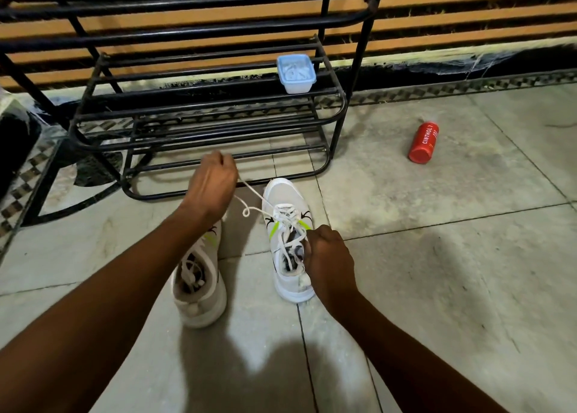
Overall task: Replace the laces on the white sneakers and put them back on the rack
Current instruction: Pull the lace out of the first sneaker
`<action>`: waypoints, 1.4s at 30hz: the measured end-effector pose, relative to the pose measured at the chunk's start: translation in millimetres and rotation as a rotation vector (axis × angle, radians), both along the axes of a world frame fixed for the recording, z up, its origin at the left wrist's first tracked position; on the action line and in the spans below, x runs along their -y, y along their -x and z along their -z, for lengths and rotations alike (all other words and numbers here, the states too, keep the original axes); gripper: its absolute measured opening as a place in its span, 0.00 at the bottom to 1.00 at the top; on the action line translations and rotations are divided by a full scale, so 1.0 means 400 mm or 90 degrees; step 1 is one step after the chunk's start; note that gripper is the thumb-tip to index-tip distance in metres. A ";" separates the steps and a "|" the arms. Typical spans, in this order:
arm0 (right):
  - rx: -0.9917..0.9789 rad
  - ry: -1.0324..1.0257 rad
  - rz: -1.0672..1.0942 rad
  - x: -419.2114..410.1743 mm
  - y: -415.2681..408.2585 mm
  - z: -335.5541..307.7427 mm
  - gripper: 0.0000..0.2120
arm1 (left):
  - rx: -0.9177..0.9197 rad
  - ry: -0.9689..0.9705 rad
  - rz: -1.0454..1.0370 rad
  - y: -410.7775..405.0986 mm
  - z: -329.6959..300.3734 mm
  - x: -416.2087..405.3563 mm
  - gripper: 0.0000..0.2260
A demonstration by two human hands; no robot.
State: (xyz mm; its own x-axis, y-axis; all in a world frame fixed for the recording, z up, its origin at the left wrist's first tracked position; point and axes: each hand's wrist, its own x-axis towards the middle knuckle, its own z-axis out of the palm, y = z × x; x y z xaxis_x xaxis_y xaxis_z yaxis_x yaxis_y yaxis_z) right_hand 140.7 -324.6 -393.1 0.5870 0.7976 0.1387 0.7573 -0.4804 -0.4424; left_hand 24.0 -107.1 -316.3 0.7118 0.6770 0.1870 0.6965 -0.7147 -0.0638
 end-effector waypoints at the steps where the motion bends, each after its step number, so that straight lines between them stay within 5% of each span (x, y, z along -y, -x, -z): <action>1: 0.000 -0.006 -0.004 -0.001 0.001 -0.002 0.02 | -0.043 0.006 -0.044 0.007 0.001 -0.002 0.12; 4: -0.001 -0.023 -0.008 -0.001 -0.002 -0.004 0.01 | -0.118 0.015 -0.013 0.003 0.016 0.031 0.11; 9: 0.005 -0.038 -0.013 -0.002 -0.003 -0.001 0.01 | 0.022 0.289 0.254 -0.043 0.025 0.147 0.12; 18: -0.013 -0.026 -0.016 0.000 -0.007 -0.009 0.02 | -0.032 0.104 0.278 -0.073 0.052 0.213 0.08; 28: -0.005 -0.068 -0.010 0.008 -0.011 -0.001 0.05 | -0.080 0.287 0.246 -0.104 0.042 0.208 0.03; 31: 0.001 -0.074 -0.016 0.013 -0.012 -0.001 0.06 | -0.085 0.314 0.222 -0.111 0.030 0.193 0.10; 34: 0.014 -0.049 -0.017 0.015 -0.007 -0.004 0.06 | -0.056 0.280 0.202 -0.100 0.019 0.186 0.06; 37: 0.017 -0.016 0.003 0.011 -0.002 -0.005 0.04 | -0.014 0.208 0.173 -0.079 0.023 0.186 0.12; 42: -0.050 0.003 0.000 0.017 0.006 -0.022 0.12 | 0.152 0.161 0.035 -0.032 0.020 0.094 0.12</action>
